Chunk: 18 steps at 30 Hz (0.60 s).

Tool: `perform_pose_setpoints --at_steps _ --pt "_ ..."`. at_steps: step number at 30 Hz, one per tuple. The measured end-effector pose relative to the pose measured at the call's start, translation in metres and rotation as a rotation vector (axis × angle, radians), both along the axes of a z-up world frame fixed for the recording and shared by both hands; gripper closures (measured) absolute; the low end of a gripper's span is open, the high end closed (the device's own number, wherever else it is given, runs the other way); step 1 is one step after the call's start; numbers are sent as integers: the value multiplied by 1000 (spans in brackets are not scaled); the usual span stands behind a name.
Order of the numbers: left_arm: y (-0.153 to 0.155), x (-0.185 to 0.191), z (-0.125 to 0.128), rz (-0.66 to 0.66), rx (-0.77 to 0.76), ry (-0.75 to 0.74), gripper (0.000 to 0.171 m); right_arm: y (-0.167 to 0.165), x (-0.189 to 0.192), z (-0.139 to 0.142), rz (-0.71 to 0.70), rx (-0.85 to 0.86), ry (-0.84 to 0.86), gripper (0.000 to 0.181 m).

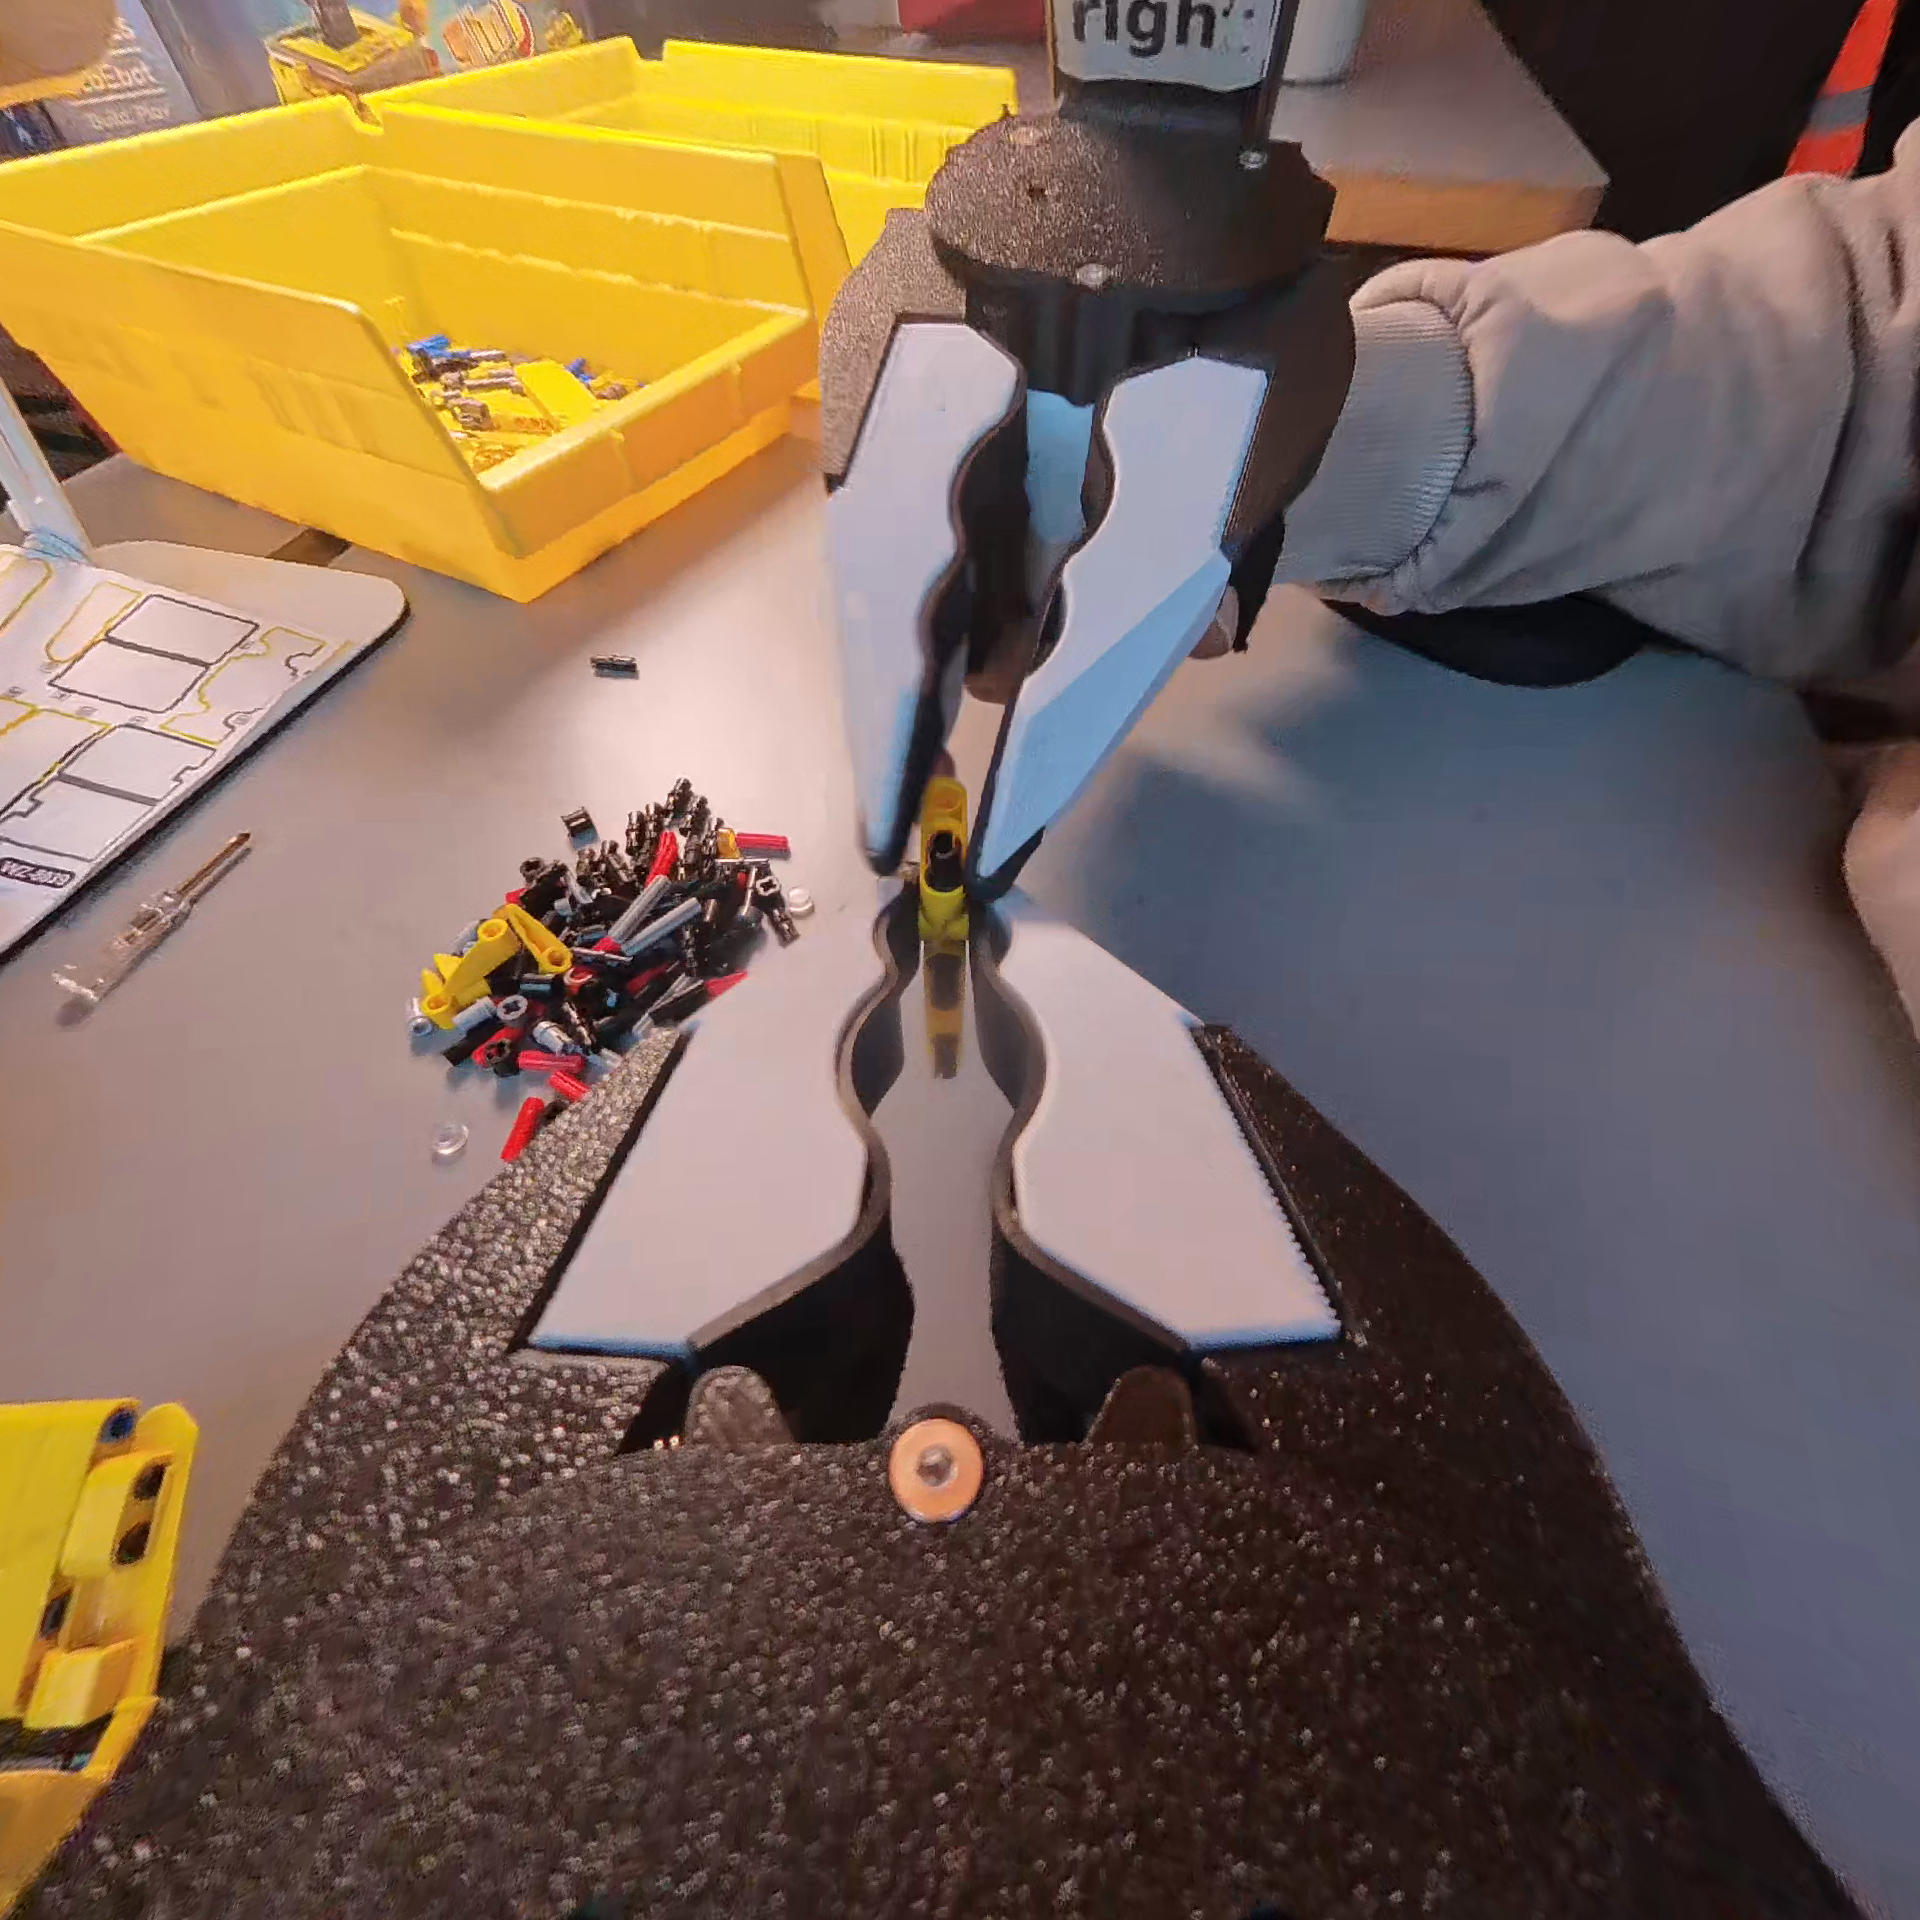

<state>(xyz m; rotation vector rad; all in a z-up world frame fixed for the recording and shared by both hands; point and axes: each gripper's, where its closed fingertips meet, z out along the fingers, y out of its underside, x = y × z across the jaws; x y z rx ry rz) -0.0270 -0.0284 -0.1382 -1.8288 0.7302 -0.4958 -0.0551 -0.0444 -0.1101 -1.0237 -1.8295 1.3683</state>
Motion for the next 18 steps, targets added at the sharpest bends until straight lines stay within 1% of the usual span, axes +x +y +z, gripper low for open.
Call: perform_pose_setpoints --at_steps 1,4,8,9,13,18 --pt "-1 2 -1 -12 -3 0 165 -4 3 -1 30 -7 0 176" --pt "-3 2 4 -35 -1 -39 165 -1 10 4 60 -49 18 177" --pt "-6 -2 21 -47 30 -131 164 10 20 11 85 -115 18 177" --pt "-7 0 22 -56 29 -135 164 9 21 11 96 -120 11 177" --pt "-11 3 18 -83 9 -123 165 7 25 6 115 -92 -6 177" --pt "-14 5 16 -108 -4 -112 165 4 28 2 119 6 -15 176"
